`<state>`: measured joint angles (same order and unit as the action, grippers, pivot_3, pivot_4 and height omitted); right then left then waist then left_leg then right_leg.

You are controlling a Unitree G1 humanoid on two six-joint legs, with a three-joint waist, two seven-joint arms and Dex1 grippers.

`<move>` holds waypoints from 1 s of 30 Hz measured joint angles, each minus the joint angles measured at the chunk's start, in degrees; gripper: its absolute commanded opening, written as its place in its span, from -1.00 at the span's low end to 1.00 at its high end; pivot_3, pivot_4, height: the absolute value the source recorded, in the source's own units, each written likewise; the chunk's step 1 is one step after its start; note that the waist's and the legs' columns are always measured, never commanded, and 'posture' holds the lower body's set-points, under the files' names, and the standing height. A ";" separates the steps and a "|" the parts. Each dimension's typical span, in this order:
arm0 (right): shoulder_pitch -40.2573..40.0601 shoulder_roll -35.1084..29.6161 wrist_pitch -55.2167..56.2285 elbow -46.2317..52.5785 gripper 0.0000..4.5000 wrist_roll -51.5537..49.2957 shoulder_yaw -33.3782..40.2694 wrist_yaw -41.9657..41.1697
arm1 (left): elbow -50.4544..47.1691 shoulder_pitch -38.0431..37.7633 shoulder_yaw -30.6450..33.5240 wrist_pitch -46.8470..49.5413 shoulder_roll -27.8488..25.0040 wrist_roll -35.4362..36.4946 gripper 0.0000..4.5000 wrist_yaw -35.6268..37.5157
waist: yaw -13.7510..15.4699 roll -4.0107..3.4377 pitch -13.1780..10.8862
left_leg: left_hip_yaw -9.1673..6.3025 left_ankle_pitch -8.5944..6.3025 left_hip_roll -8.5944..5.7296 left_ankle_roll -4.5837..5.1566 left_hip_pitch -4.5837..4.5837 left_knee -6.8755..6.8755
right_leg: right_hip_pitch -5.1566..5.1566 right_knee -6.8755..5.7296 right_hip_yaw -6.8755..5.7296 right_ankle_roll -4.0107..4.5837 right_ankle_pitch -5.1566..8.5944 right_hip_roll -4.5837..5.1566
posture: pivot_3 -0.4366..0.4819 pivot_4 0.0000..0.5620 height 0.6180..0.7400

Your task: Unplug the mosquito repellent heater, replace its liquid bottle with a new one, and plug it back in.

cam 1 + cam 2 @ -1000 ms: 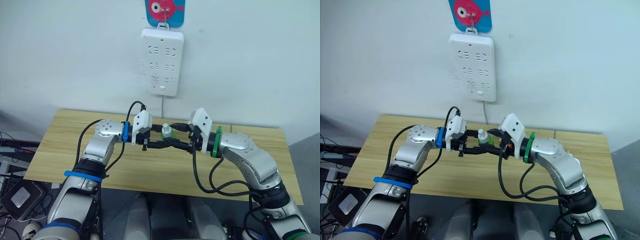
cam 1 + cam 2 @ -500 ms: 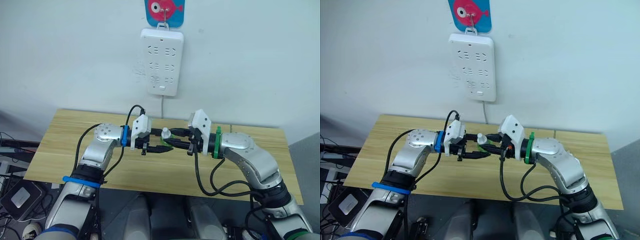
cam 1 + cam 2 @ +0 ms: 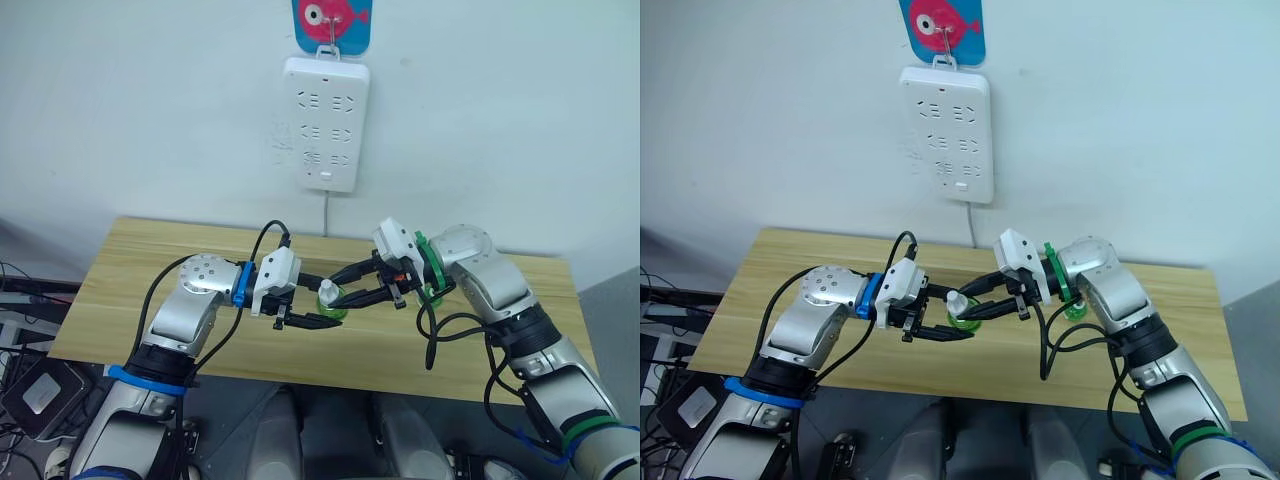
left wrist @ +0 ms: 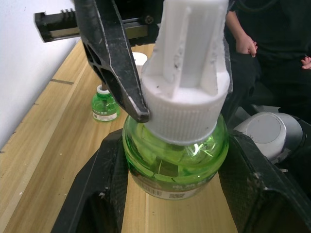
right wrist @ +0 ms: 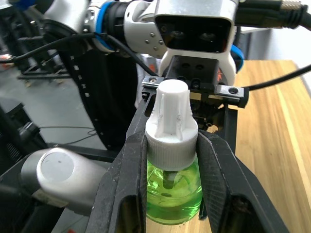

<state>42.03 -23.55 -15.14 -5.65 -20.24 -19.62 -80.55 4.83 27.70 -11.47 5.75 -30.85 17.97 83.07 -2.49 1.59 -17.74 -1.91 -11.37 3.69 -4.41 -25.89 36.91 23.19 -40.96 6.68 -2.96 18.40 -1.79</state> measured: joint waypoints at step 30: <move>-24.73 2.83 -18.49 32.29 0.86 2.11 5.65 40.46 | 9.43 2.34 0.59 -5.25 4.40 -2.59 -0.01 -8.82 | 0.55 0.01 0.04 | -0.24 0.05 -0.04 -0.08 -0.03 0.02 | -0.05 -0.09 -0.15 0.02 0.00 -0.01 | -0.12 -0.09 1.00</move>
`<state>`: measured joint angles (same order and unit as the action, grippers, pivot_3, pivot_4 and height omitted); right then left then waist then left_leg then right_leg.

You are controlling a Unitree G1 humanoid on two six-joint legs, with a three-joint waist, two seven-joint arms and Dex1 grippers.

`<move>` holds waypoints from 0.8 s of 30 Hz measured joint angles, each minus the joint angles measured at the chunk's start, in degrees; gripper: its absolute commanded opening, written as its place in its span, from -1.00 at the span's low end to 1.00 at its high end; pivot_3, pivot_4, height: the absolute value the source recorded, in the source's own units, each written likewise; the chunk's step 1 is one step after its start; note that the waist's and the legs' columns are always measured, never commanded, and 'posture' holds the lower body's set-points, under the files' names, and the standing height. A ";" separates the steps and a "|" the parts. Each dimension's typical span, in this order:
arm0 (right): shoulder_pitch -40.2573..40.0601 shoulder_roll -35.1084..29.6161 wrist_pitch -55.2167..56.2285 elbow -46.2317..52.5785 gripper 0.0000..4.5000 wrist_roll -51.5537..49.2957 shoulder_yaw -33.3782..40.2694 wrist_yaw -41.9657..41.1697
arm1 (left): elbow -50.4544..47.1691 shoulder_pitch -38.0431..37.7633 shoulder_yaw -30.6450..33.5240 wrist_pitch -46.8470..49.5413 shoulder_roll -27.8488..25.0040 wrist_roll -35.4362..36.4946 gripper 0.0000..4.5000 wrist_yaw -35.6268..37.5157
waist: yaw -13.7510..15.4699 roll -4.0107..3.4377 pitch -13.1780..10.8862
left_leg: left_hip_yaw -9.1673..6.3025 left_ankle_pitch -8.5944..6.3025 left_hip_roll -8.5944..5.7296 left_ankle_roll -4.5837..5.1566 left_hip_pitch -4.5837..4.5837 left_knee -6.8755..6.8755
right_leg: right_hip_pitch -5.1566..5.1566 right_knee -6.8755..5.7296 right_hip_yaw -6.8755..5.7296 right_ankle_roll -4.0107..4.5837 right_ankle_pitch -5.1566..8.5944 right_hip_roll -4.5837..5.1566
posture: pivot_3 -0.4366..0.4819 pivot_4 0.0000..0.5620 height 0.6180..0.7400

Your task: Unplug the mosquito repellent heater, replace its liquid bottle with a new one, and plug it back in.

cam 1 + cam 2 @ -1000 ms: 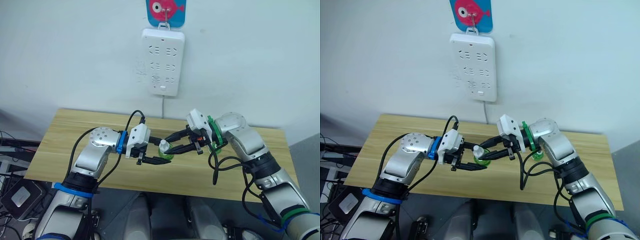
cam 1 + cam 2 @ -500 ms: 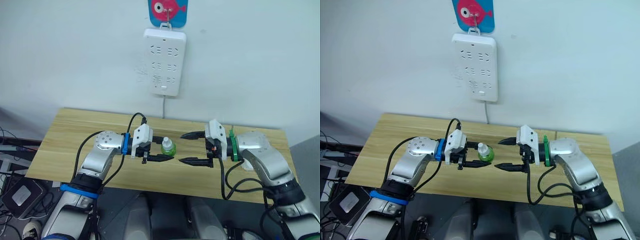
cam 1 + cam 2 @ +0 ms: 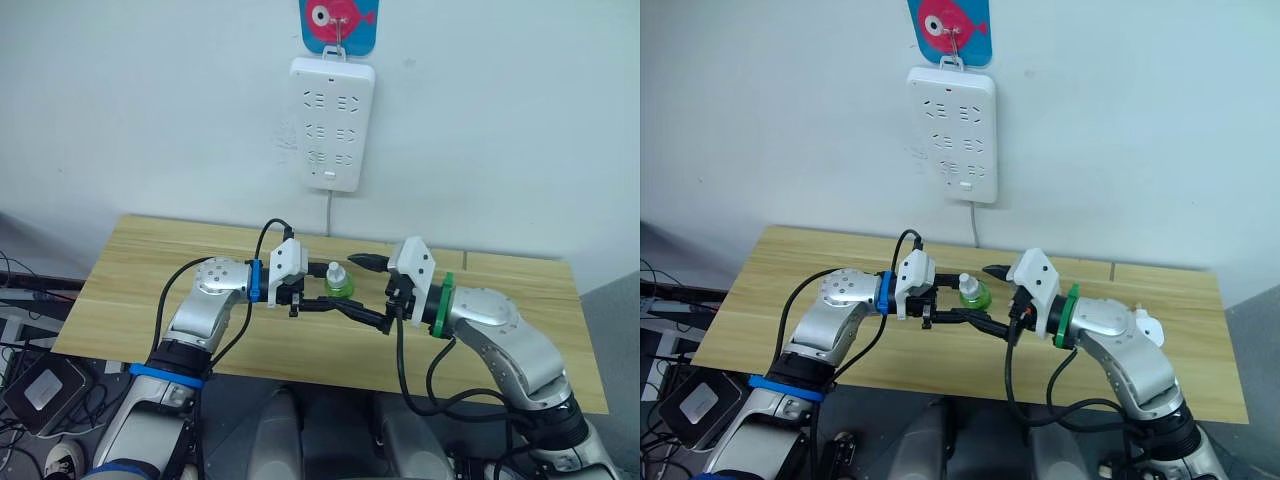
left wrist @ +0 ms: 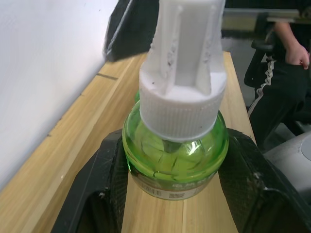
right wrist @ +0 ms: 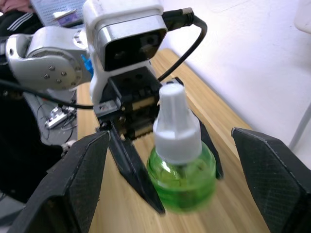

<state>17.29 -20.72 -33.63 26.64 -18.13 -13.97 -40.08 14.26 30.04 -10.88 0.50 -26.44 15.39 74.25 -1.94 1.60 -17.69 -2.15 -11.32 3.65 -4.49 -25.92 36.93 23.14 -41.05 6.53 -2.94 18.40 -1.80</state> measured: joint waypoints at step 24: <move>3.13 -0.46 0.38 -4.10 -0.53 -2.76 -0.37 -3.56 | -0.81 -1.03 0.06 0.04 -0.69 0.26 -0.01 2.43 | -0.14 0.00 0.02 | -0.02 0.01 0.00 -0.01 0.00 0.01 | 0.00 -0.02 -0.03 0.01 -0.01 0.00 | -0.14 -0.04 1.00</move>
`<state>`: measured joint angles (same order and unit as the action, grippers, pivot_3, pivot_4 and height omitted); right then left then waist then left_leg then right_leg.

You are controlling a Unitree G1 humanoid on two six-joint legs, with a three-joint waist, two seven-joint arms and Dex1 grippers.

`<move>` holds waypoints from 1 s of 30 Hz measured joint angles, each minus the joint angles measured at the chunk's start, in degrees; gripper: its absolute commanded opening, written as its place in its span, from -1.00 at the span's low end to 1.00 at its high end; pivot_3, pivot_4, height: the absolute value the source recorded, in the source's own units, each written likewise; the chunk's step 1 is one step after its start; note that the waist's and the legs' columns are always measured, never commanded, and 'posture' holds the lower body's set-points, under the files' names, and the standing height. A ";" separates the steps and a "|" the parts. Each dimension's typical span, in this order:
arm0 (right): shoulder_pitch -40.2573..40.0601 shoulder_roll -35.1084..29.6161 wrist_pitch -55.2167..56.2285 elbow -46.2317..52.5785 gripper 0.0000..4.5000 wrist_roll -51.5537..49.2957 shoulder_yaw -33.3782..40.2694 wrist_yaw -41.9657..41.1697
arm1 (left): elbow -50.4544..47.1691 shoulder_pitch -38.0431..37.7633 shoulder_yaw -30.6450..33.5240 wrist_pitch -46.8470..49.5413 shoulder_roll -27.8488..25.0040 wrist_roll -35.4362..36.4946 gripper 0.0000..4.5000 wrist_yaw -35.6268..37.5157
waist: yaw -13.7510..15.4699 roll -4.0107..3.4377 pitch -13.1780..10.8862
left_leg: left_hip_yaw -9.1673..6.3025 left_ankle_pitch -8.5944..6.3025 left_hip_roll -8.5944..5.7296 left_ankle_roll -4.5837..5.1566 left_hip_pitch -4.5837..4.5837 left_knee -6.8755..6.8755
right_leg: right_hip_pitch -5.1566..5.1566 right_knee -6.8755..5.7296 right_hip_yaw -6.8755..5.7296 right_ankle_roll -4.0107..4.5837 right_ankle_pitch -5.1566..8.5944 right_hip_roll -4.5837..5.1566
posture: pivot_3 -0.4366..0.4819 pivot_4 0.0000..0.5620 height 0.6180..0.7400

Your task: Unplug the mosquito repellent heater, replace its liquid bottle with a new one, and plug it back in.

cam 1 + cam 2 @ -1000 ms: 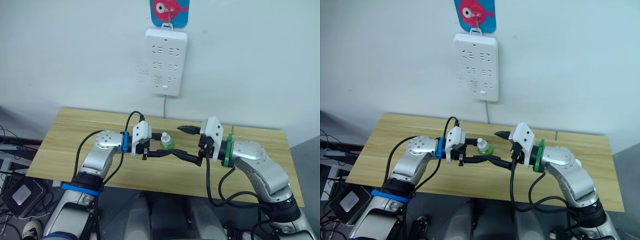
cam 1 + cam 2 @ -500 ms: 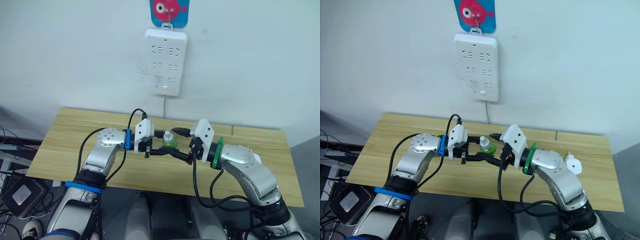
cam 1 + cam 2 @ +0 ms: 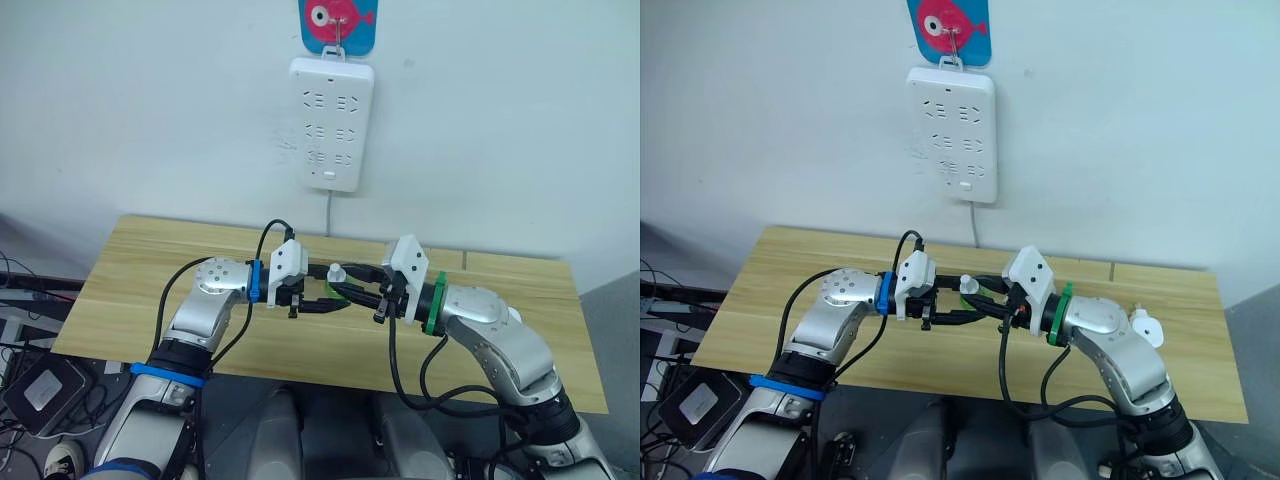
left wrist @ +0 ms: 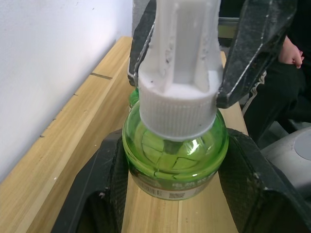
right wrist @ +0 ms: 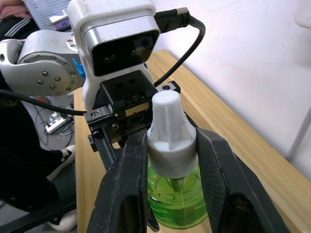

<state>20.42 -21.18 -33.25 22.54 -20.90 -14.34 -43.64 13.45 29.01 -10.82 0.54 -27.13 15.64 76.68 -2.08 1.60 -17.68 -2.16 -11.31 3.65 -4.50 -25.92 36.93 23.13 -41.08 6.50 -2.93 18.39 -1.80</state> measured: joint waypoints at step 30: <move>8.13 -13.23 12.57 -15.74 0.98 -0.06 1.09 -29.99 | -5.51 -3.51 -3.00 0.30 -1.84 1.10 -0.01 3.58 | -0.20 -0.02 0.00 | -0.76 0.13 0.02 -0.17 0.06 0.02 | -0.40 0.02 -0.82 0.15 0.01 0.00 | -0.10 -0.02 1.00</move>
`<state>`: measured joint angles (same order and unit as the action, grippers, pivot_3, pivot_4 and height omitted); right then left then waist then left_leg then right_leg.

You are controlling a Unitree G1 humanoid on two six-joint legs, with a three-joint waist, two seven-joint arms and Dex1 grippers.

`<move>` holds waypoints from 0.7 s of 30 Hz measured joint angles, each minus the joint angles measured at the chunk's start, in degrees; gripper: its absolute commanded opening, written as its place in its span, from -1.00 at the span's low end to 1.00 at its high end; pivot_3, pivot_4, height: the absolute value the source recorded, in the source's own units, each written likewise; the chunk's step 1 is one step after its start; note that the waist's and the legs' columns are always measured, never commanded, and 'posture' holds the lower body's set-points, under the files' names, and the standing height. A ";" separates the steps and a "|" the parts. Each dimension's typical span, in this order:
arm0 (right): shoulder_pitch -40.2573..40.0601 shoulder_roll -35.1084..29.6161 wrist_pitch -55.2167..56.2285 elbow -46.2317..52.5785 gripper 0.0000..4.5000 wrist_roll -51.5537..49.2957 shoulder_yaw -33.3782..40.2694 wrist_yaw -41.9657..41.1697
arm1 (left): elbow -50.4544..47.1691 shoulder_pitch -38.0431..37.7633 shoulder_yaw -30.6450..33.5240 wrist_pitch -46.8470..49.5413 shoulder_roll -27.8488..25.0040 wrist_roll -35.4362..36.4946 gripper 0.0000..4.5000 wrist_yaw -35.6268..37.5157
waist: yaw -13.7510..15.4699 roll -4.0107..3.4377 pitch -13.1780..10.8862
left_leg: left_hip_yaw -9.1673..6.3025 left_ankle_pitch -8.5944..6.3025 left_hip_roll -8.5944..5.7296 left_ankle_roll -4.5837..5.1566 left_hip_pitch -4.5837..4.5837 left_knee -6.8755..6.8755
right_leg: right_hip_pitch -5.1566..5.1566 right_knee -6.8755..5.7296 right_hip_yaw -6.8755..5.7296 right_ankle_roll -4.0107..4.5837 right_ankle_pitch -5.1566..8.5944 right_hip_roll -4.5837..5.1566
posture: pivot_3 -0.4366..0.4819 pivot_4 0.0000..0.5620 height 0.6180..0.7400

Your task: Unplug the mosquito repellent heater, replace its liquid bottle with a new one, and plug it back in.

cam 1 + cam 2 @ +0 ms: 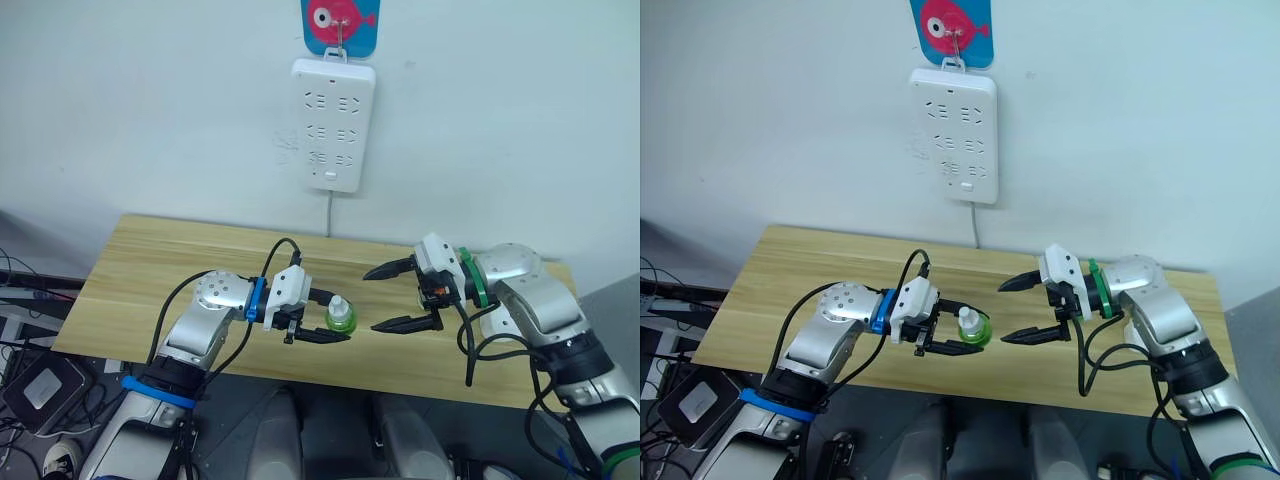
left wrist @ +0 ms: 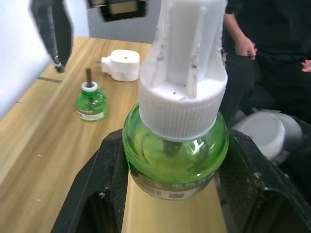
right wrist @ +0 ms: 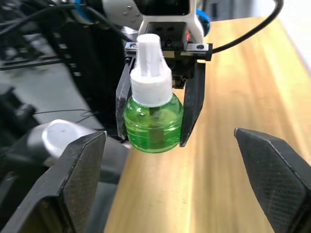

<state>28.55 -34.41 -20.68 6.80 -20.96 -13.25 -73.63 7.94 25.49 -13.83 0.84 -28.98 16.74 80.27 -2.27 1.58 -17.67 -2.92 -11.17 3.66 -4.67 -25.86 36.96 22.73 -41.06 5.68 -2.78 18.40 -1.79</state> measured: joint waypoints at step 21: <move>-4.14 15.30 -5.32 7.68 0.98 8.41 -5.74 28.80 | 5.97 3.96 0.79 -1.61 0.40 -0.45 -0.01 -2.00 | -0.15 -0.01 0.02 | -0.07 0.03 -0.02 -0.05 0.01 0.00 | -0.06 0.03 -0.08 0.02 0.01 0.02 | -0.14 -0.10 1.00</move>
<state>24.41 -19.12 -26.00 14.49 -12.56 -18.98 -44.82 13.91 29.46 -13.04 -0.77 -28.57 16.29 78.27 -2.42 1.57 -17.66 -2.99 -11.14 3.65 -4.71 -25.86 36.96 22.67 -41.03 5.60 -2.76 18.41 -1.77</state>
